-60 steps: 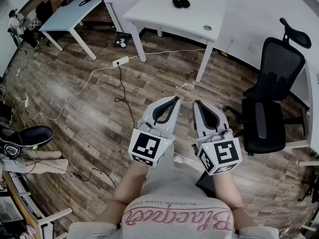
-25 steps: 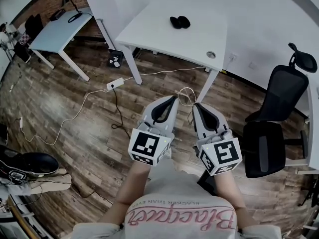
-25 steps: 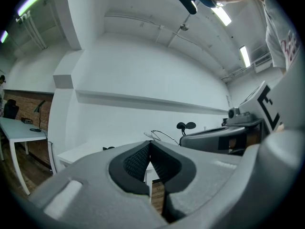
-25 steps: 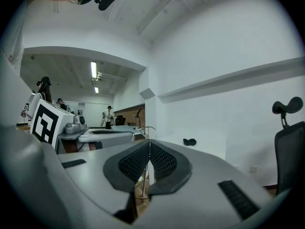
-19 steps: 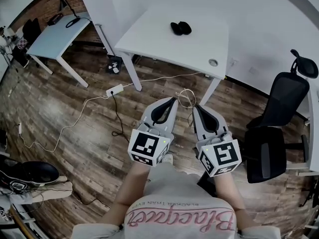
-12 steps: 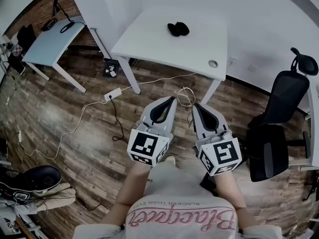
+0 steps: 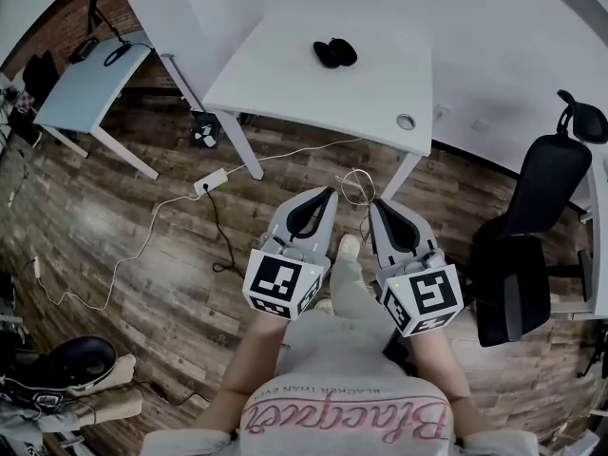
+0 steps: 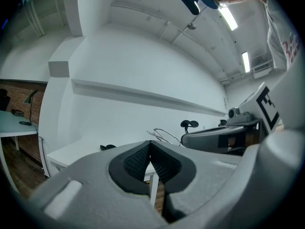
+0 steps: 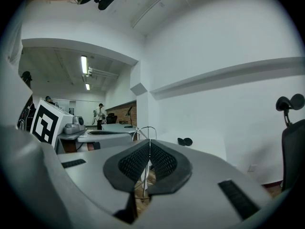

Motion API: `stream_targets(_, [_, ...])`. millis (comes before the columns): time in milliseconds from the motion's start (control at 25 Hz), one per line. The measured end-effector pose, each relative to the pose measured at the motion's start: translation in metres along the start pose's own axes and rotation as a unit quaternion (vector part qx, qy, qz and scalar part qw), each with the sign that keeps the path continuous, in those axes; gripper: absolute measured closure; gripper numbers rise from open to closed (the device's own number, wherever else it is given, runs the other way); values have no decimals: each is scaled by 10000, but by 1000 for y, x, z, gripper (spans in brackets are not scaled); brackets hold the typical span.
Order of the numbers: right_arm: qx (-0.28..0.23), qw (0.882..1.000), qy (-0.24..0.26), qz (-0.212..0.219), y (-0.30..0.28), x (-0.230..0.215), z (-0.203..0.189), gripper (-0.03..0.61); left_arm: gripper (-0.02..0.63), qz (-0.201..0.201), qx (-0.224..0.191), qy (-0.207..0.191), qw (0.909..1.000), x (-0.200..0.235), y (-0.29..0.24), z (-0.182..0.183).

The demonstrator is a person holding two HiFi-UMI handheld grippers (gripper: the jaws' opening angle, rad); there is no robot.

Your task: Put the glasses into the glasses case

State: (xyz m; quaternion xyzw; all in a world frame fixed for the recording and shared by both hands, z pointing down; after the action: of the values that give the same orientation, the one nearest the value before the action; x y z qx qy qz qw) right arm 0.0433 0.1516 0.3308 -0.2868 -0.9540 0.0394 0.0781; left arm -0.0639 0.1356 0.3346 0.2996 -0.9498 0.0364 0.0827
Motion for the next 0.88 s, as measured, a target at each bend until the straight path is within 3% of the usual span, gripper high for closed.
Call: stream_targets(880, [7,9997,-108,231,-142,-96,6,565,609,149,170,-38,9997,91,-133,18])
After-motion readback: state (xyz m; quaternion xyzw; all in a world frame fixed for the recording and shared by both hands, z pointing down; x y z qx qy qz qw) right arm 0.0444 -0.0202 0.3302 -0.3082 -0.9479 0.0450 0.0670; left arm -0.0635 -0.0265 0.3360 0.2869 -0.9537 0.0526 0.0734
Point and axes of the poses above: the fingertips, and each gripper's own axes: y backward along the fingers, x to its left, z out of its top, the point moved 4 cm from there along y, backward along the fingers, and after that the axes turned 9 degrees about y, right-handed, at the moved point
